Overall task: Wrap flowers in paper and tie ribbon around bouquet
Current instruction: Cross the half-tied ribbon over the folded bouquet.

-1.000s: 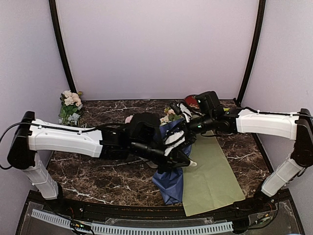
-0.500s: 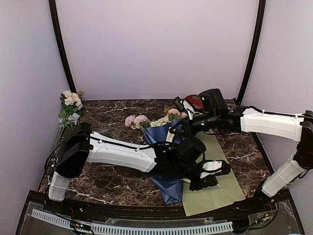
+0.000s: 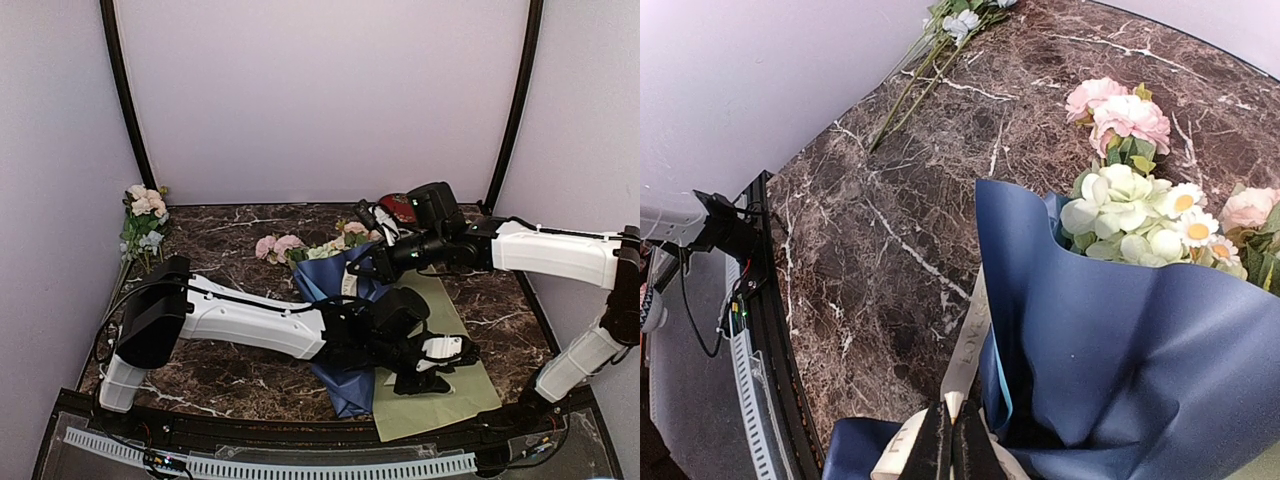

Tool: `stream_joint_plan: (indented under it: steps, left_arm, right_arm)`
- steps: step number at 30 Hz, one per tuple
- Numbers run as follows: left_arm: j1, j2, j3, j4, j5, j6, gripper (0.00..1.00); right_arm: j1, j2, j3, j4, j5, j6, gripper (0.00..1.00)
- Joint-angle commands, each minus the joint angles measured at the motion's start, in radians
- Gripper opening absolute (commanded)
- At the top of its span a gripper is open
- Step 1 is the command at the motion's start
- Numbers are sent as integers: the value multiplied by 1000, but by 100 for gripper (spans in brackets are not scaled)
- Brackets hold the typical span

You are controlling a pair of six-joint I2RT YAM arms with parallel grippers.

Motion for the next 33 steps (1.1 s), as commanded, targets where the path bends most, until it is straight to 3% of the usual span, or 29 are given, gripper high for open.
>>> stream_joint_plan:
  steps: [1, 7, 14, 19, 21, 23, 25, 33]
  left_arm:
    - [-6, -71, -26, -46, -106, 47, 48]
    - [-7, -270, -220, 63, -189, 107, 69]
    - [37, -539, -566, 353, -223, 35, 88]
    - [116, -662, -709, 440, -259, -78, 89]
    - [160, -710, -772, 501, -298, -137, 83]
    - [191, -737, -819, 545, -353, -185, 69]
    - [203, -741, -845, 566, -409, -190, 68]
    - [221, -649, -856, 597, -544, -200, 91]
  right_arm:
    - [-6, -39, -20, 3, -18, -11, 0]
    - [-6, -39, -23, 4, -36, -13, 0]
    - [-6, -33, -32, 21, -59, 1, 0]
    - [-5, -33, -25, 19, -74, 6, 0]
    - [-4, -37, -24, 19, -74, 8, 0]
    - [-4, -43, -26, 26, -76, 13, 0]
    - [-4, -47, -34, 41, -86, 24, 0]
    - [0, -53, -53, 62, -104, 38, 0]
